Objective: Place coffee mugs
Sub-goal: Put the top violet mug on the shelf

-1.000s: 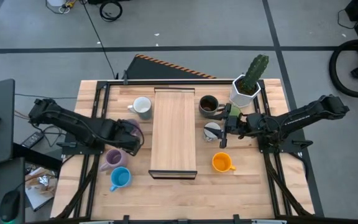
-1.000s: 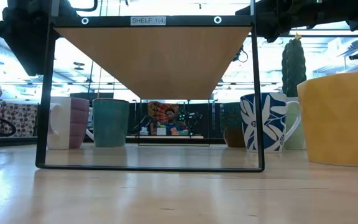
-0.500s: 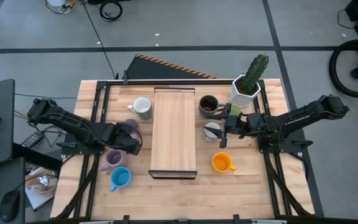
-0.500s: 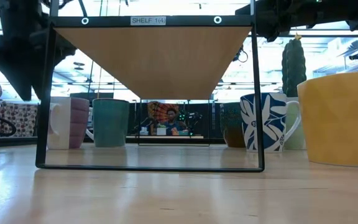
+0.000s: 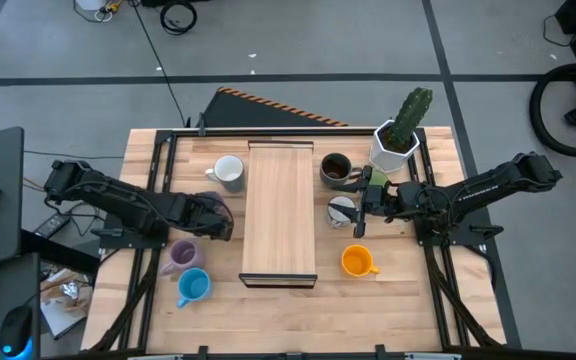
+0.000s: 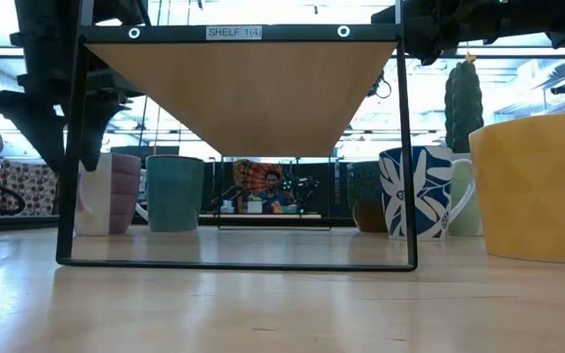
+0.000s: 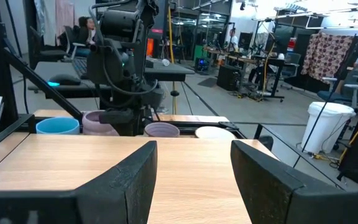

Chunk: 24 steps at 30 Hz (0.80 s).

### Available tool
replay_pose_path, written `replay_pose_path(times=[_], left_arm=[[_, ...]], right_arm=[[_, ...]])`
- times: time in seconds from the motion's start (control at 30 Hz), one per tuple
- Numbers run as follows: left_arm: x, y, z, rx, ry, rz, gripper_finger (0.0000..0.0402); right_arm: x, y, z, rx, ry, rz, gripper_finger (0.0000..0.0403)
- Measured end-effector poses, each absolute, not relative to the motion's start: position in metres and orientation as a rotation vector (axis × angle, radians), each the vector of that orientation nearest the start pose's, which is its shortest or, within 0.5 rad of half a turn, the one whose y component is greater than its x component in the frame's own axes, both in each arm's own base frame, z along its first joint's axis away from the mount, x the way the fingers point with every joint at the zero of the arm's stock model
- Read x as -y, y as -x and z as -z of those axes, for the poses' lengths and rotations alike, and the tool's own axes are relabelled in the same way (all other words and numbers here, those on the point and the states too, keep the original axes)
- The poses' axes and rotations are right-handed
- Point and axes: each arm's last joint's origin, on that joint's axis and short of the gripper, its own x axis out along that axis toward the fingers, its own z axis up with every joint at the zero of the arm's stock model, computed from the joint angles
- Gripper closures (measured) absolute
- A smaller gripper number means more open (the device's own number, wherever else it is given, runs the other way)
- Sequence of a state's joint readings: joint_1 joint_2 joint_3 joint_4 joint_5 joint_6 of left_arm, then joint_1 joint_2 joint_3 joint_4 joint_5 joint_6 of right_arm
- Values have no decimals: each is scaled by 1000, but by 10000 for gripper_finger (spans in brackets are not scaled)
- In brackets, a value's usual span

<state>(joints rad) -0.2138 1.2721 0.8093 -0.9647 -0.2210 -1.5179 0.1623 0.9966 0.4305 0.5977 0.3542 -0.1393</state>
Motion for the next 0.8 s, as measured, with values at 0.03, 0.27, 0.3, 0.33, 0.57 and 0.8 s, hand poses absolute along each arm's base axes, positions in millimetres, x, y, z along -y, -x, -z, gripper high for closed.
replay_pose_path(times=[0.03,0.27,0.3,0.33,0.57,0.8], left_arm=[[36,-200,-204,-1047,956,-1015,186],[34,-206,-194,-1081,917,-1051,187],[35,-207,-192,-1093,902,-1049,187],[35,-208,-190,-1104,892,-1047,187],[30,-214,-179,-1187,866,-1038,199],[20,-218,-174,-1225,839,-1033,235]], right_arm=[[-24,-209,-247,17,134,194,192],[-24,-209,-247,15,145,194,192],[-24,-209,-247,16,147,194,192],[-24,-209,-247,16,148,194,192],[-24,-209,-248,22,150,194,192],[-24,-209,-248,22,149,194,192]])
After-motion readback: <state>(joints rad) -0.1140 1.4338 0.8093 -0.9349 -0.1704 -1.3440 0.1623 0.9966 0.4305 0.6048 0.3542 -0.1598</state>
